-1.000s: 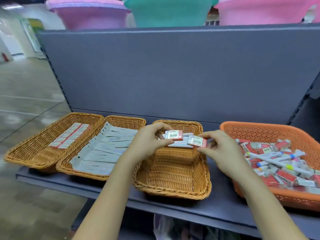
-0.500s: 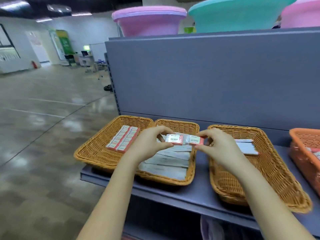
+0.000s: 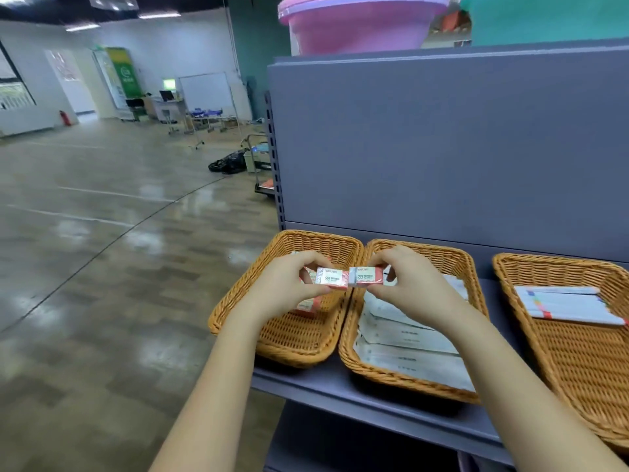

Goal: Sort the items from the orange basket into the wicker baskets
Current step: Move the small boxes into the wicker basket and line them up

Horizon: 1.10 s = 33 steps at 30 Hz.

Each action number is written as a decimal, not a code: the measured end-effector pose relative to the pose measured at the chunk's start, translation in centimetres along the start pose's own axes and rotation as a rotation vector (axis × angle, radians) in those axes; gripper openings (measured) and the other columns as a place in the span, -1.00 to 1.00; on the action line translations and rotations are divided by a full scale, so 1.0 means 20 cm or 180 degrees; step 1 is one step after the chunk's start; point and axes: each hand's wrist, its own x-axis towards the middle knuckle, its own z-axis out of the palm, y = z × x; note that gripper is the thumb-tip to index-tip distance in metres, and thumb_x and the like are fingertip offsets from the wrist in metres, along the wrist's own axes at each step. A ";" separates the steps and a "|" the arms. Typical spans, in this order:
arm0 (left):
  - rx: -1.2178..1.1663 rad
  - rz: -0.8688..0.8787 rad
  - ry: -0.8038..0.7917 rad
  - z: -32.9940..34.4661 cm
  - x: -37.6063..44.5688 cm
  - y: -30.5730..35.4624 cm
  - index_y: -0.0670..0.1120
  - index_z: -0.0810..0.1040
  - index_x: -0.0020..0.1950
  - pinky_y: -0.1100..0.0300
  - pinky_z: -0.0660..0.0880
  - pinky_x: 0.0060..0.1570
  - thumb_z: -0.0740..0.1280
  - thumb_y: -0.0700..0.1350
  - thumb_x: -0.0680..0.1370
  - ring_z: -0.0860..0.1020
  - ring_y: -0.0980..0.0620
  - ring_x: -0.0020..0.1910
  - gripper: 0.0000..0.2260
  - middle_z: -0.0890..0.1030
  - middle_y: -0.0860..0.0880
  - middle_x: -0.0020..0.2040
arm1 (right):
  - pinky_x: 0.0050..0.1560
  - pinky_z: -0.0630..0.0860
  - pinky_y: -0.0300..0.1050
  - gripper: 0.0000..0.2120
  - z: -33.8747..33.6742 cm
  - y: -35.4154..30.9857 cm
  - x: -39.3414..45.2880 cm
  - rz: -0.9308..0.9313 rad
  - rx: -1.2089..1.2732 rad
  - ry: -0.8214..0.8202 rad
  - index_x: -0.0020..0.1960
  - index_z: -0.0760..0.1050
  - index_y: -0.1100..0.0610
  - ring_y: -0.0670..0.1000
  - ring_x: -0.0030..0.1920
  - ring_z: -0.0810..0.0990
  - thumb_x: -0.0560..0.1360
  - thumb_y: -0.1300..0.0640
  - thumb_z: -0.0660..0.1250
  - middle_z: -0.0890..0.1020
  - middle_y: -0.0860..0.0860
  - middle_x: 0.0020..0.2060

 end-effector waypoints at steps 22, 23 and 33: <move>0.1443 0.0661 -0.1033 -0.15 0.13 -0.52 0.07 0.52 0.21 0.08 0.33 0.18 0.36 0.13 0.49 0.34 0.01 0.14 -0.68 0.48 0.05 0.11 | -0.04 0.39 -0.17 -0.67 0.42 -0.34 0.22 0.0818 -0.0737 -0.0972 0.15 0.47 0.07 -0.02 0.01 0.46 0.45 -0.04 0.38 0.52 -0.01 0.07; 0.1501 0.0703 -0.1046 -0.15 0.12 -0.53 0.07 0.51 0.21 0.09 0.30 0.17 0.35 0.14 0.49 0.34 0.01 0.14 -0.67 0.48 0.05 0.11 | -0.05 0.39 -0.17 -0.69 0.44 -0.36 0.21 0.0858 -0.0773 -0.0959 0.12 0.48 0.07 -0.02 -0.01 0.46 0.45 -0.04 0.39 0.54 0.00 0.05; 0.1929 0.0895 -0.0778 -0.07 0.07 -0.60 -0.02 0.47 0.17 0.10 0.27 0.10 0.29 0.15 0.52 0.39 -0.03 0.11 -0.67 0.54 -0.01 0.10 | 0.17 0.36 -0.09 -0.62 0.57 -0.45 0.16 0.1149 -0.1161 -0.1018 0.20 0.45 0.09 0.05 0.18 0.37 0.47 -0.06 0.37 0.48 0.03 0.16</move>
